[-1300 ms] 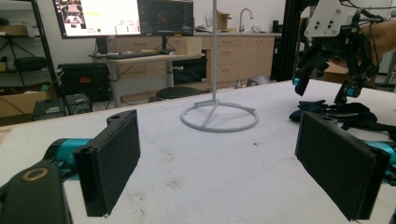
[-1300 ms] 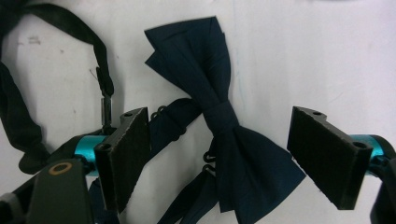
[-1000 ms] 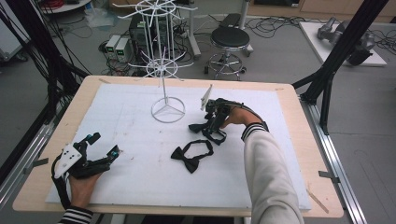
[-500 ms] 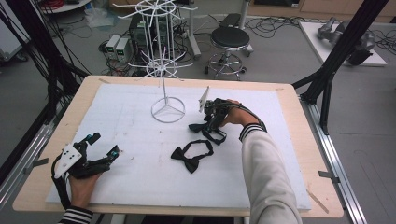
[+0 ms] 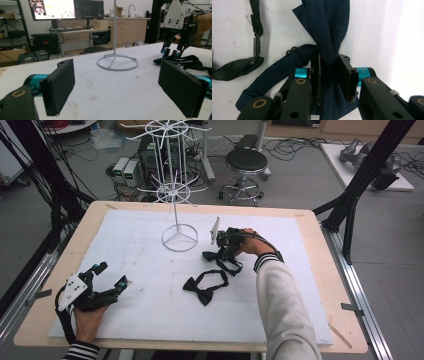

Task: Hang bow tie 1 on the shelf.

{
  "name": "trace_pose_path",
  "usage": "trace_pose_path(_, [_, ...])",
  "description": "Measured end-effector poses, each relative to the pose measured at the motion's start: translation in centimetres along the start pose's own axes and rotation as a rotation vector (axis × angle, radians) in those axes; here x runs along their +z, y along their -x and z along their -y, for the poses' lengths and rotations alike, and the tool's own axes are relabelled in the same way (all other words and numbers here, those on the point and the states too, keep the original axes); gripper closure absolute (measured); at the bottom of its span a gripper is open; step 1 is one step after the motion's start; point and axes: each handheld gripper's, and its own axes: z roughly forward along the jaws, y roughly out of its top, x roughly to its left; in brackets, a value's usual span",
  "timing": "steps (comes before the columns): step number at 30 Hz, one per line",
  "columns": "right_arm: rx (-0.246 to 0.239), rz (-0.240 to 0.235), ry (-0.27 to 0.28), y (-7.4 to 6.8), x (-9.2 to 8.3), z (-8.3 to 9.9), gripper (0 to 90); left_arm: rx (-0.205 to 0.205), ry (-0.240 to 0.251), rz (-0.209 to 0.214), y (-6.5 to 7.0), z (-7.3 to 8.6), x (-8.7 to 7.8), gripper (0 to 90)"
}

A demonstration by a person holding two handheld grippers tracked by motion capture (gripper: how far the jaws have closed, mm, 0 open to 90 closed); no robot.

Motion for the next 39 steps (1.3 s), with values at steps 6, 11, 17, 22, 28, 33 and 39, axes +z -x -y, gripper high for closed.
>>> trace_pose_path(6, [-0.007,0.008,-0.009,-0.1,-0.4,0.0,75.3,0.003,-0.003,0.001,0.0,0.0,0.0,14.4])
trace_pose_path(11, [0.006,0.011,0.014,-0.1,-1.0,0.2,75.3,0.003,-0.003,0.001,0.0,0.0,0.0,14.4])
trace_pose_path(17, [0.003,0.010,0.052,-0.2,-1.6,0.1,75.3,0.002,-0.002,0.001,0.0,0.0,0.0,14.5])
trace_pose_path(22, [0.006,0.012,0.088,-0.3,-2.2,0.0,75.4,0.003,-0.002,0.000,0.0,0.0,0.0,14.5])
trace_pose_path(28, [0.024,0.012,0.168,-0.3,-3.2,0.0,75.4,0.005,-0.002,0.000,0.0,0.0,0.0,14.5])
trace_pose_path(33, [0.025,0.024,0.220,-0.3,-4.1,0.1,75.3,0.003,-0.003,0.000,0.0,0.0,0.0,14.5])
trace_pose_path(39, [0.040,0.034,0.259,-0.5,-5.2,0.3,75.3,0.004,-0.004,0.000,0.0,0.0,0.0,14.5])
